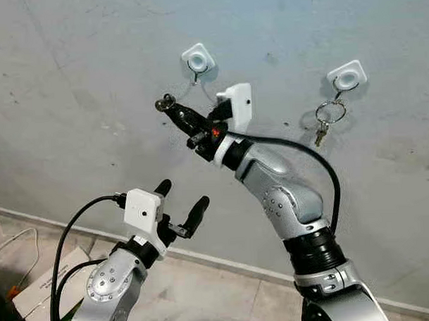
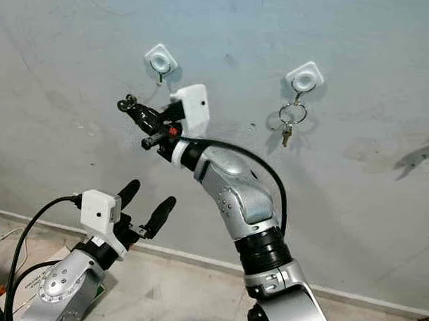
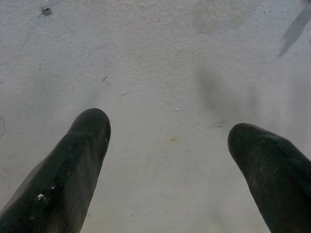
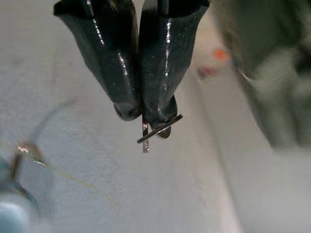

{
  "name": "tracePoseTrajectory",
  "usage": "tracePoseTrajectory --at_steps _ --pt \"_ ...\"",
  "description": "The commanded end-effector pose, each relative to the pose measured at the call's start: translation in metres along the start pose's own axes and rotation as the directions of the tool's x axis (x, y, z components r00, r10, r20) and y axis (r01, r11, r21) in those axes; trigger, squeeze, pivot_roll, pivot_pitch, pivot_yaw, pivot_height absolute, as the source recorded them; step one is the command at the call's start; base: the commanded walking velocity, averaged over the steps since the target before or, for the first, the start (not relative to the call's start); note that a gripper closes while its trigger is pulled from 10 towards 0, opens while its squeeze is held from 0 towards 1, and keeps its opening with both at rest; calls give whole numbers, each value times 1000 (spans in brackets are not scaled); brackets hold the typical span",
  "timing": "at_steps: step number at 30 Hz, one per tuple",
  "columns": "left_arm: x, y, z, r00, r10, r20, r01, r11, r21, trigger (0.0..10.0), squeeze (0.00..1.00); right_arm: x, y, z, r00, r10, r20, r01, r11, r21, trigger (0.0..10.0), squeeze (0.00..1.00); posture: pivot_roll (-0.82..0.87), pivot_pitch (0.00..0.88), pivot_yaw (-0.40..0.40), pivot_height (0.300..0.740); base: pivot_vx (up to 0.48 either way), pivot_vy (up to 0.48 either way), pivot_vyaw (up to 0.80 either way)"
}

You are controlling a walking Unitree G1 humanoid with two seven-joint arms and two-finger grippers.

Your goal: Hang keys on a hook

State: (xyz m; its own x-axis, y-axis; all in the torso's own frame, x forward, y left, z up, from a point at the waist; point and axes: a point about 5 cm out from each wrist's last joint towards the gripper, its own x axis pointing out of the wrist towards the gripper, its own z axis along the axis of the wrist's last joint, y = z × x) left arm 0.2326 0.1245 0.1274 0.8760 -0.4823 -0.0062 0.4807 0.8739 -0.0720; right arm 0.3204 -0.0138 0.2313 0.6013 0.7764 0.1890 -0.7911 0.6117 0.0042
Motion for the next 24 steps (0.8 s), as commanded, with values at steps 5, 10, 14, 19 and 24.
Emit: tracePoseTrajectory --at_steps 5,10,14,19,24 --pt "0 0 -1 1000 5 -1 -5 1000 0 10000 0 -28 3 -16 985 55 -165 -91 971 -221 10000 0 120 77 20 740 0 0 0" --pt "2 0 -2 1000 -1 -3 1 1000 -3 10000 0 -78 -16 -52 901 51 -432 -205 926 -318 10000 0 93 79 23 740 0 0 0" --pt "5 -1 -3 1000 -8 -4 8 1000 -7 10000 0 -115 -24 -72 764 88 -639 -410 831 -375 10000 0 61 81 23 740 0 0 0" --pt "7 -2 -4 1000 -11 -4 11 1000 -10 10000 0 -145 -26 -83 585 136 -799 -592 746 -306 10000 0 56 81 18 740 0 0 0" --pt "7 -3 -6 1000 -5 -6 5 1000 -19 10000 0 -197 -23 -88 250 226 -941 -821 565 -82 10000 0 51 84 4 740 0 0 0"
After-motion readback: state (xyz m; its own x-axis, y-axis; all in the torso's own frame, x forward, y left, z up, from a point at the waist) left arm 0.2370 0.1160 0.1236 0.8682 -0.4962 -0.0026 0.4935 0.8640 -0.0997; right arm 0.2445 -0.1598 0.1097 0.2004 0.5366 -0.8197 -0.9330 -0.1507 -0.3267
